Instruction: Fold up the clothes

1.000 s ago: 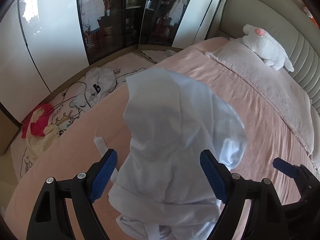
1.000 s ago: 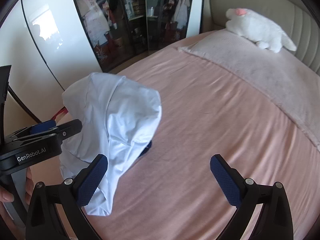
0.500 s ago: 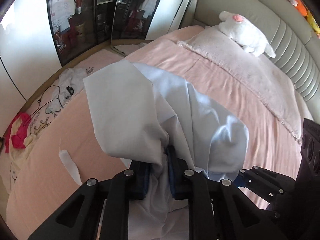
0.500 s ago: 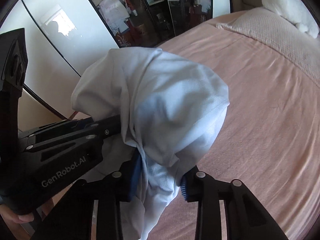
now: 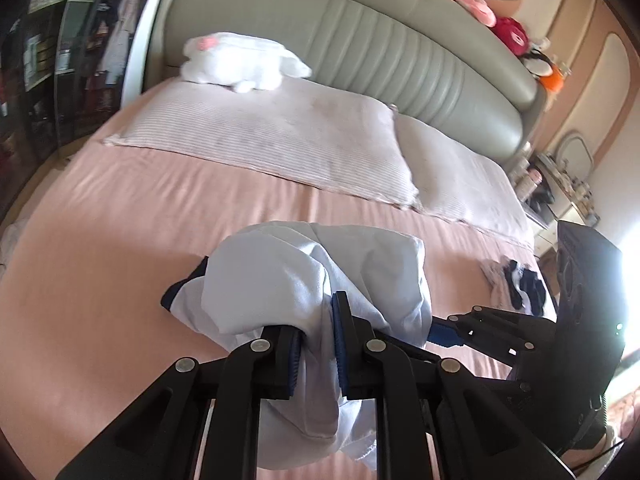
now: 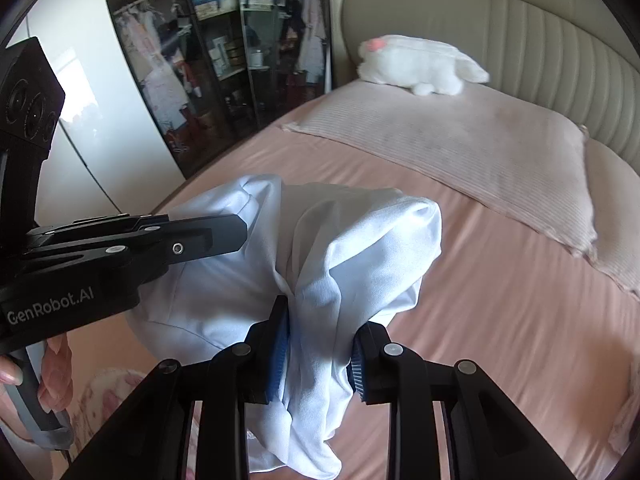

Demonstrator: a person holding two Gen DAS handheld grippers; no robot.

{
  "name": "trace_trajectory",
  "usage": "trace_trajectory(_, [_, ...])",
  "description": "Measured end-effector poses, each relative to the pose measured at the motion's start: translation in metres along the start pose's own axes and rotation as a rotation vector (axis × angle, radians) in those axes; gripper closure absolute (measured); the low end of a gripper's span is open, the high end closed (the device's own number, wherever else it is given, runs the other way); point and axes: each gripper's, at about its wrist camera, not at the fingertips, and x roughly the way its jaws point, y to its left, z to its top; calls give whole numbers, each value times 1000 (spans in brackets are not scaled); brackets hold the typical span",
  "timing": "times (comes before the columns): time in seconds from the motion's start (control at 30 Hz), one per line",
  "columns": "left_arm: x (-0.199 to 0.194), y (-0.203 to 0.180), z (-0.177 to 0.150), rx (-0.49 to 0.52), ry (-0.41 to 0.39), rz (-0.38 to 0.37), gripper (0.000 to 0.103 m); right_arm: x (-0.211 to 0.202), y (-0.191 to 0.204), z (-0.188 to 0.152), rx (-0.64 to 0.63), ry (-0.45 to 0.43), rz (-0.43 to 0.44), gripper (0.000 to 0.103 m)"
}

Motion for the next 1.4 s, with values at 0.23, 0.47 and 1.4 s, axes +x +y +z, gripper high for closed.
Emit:
trace_trajectory(0.23, [22,-88,-41,91,70,-124,93,-55,-97,-78,126,135,-151,71])
trace_trajectory(0.47, [55,-83,-72,10,169,-114,91,-73,-121,-82,171,51,-214,39])
trace_trajectory(1.4, [151,-19,-76,-13,336,33,27,-71,-194,-105,411,-1,-454,38])
